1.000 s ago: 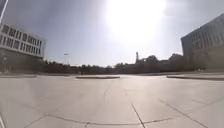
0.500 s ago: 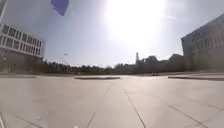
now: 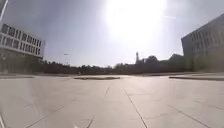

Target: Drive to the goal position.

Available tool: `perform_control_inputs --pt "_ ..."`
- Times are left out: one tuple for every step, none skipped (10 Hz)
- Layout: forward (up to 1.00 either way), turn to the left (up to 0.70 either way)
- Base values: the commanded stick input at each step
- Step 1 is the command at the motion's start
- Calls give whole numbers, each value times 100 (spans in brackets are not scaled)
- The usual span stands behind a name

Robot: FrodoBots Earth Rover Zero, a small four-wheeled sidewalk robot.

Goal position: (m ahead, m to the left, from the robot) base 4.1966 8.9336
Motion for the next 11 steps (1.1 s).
perform_control_inputs --pt "70 0" --pt "70 0" --pt "70 0" --pt "70 0" --pt "70 0" --pt "70 0" --pt "70 0" --pt "70 0" --pt "70 0" --pt "70 0" --pt "70 0"
